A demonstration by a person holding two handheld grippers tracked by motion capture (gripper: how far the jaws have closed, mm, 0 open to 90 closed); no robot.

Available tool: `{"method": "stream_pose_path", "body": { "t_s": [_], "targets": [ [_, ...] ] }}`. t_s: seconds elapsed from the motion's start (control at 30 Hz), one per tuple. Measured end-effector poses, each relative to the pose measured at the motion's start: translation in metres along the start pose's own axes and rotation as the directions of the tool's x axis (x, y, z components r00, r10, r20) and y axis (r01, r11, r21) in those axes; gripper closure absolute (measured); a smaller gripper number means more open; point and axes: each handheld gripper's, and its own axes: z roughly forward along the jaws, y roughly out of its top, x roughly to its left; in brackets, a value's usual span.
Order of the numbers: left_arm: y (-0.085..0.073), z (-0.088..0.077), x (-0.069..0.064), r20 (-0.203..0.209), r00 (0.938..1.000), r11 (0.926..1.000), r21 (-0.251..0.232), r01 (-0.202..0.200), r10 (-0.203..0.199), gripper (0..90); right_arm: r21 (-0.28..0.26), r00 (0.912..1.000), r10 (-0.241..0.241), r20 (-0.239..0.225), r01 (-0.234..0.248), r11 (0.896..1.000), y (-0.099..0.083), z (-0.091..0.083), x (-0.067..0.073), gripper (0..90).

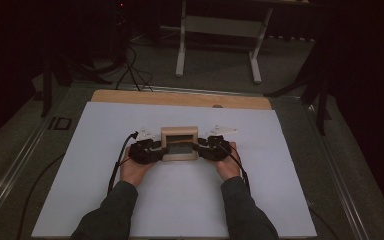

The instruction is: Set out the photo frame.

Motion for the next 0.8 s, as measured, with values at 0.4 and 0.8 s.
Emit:
{"method": "stream_pose_path", "body": {
  "t_s": [0.4,0.8],
  "targets": [
    [0.003,0.001,0.008,0.022,0.9998,1.0000,0.004,-0.003,0.003,55.8,0.005,0.9998,-0.009,-0.018,0.009,1.000,-0.002,-0.002,0.003,59.8],
    [0.003,0.002,0.009,0.029,0.9996,1.0000,0.003,-0.002,0.002,55.7,-0.017,0.9948,0.066,-0.078,-0.068,0.998,-0.001,0.011,-0.009,39.8]
  ]
}}
